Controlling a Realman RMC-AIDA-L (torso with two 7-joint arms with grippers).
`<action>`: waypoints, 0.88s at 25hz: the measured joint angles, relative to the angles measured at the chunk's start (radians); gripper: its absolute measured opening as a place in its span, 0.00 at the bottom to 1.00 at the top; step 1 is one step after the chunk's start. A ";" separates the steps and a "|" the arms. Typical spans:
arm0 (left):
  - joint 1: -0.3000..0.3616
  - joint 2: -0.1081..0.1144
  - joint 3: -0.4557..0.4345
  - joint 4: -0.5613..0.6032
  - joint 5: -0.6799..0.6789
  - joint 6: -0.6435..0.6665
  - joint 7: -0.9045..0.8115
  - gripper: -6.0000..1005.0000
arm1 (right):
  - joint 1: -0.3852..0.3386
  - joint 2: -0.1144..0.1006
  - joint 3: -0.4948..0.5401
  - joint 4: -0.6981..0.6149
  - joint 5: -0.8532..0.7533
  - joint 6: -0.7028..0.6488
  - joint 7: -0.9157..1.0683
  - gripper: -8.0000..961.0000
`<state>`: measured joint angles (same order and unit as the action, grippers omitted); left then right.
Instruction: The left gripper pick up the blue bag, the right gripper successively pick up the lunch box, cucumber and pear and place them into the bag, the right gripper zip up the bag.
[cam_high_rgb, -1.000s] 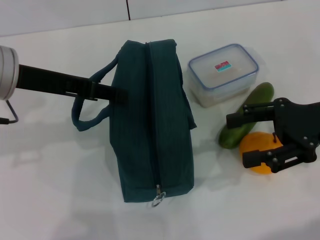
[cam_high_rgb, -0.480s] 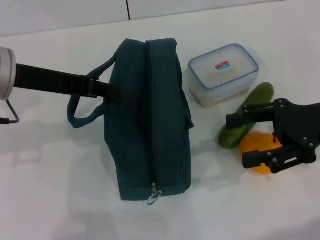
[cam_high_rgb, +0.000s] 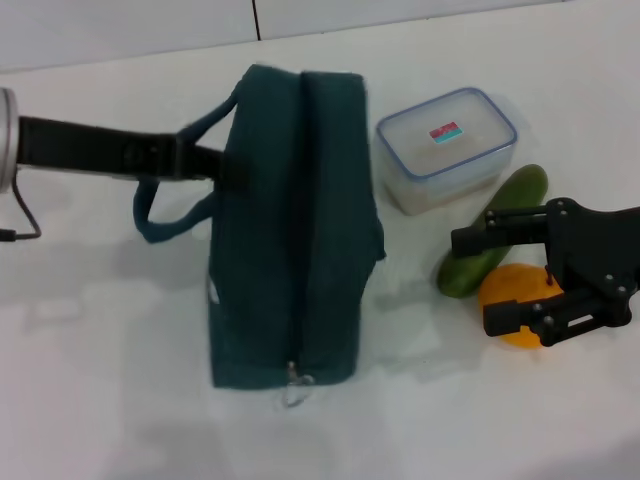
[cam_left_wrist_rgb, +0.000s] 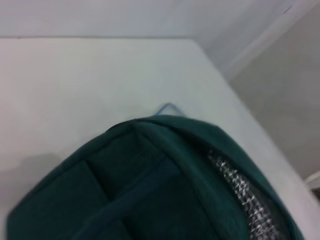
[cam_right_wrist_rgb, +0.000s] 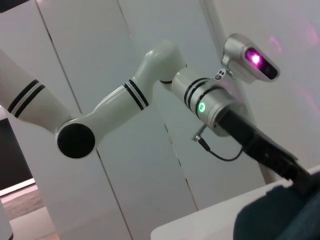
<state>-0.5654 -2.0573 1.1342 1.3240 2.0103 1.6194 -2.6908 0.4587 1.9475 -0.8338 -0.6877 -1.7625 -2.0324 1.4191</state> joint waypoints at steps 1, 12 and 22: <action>0.002 0.002 -0.014 -0.006 -0.026 0.004 0.003 0.09 | 0.000 0.000 0.001 0.002 0.000 0.000 0.000 0.86; 0.040 -0.003 -0.146 -0.043 -0.131 0.023 0.036 0.08 | -0.013 0.003 0.018 0.007 0.013 0.000 -0.003 0.86; 0.058 -0.024 -0.212 -0.088 -0.139 0.000 0.099 0.08 | -0.013 0.033 0.305 0.159 0.031 0.026 -0.051 0.86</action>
<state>-0.5076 -2.0814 0.9227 1.2364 1.8711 1.6193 -2.5917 0.4459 1.9801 -0.5285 -0.5284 -1.7320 -2.0066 1.3679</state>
